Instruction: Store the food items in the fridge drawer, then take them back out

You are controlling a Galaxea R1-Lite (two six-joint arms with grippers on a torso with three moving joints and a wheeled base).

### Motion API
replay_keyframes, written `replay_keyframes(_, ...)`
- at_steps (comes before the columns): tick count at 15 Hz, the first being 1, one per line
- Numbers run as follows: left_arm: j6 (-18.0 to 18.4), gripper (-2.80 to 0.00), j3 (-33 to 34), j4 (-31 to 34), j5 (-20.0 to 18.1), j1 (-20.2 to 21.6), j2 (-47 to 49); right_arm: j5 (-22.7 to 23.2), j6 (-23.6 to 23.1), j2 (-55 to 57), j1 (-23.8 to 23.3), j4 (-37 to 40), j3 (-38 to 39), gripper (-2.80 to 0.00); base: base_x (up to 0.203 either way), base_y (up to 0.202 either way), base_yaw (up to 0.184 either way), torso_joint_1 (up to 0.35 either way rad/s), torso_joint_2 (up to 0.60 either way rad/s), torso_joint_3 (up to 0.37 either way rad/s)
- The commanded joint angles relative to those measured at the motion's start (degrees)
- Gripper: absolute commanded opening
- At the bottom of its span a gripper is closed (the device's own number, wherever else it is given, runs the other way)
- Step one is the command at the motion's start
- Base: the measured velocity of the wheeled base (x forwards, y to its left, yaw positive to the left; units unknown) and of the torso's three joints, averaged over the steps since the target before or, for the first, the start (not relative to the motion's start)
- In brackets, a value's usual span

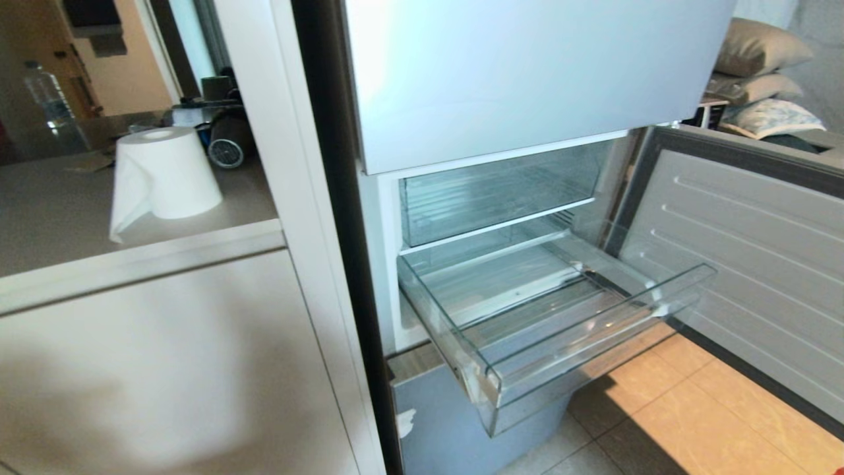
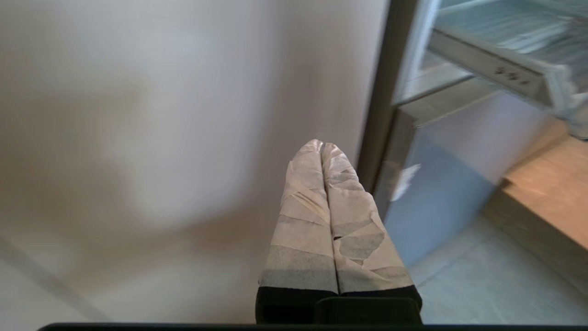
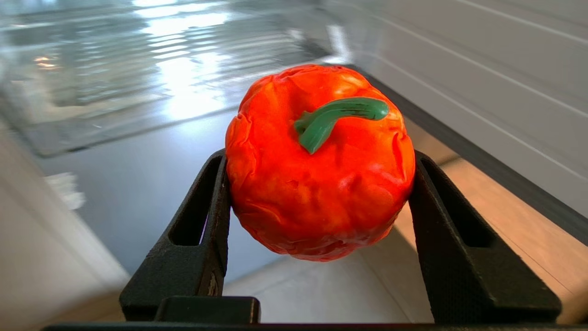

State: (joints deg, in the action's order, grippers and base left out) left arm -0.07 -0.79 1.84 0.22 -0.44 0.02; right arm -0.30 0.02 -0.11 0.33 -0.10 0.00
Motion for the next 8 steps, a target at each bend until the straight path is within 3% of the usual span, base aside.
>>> replay_keyframes(1,-0.01,-2.8,0.0,0.0,0.04,0.0,-0.02,0.04,-0.02,0.11,0.02,-0.08,0.0,-2.8,0.002,-0.007,0.175,-0.001,0.0,0.002)
replay_keyframes(8,-0.01,-2.8,0.0,0.0,0.04,0.0,-0.02,0.04,-0.03,0.11,0.02,-0.08,0.0,-2.8,0.001,-0.008,0.174,0.004,0.0,0.003)
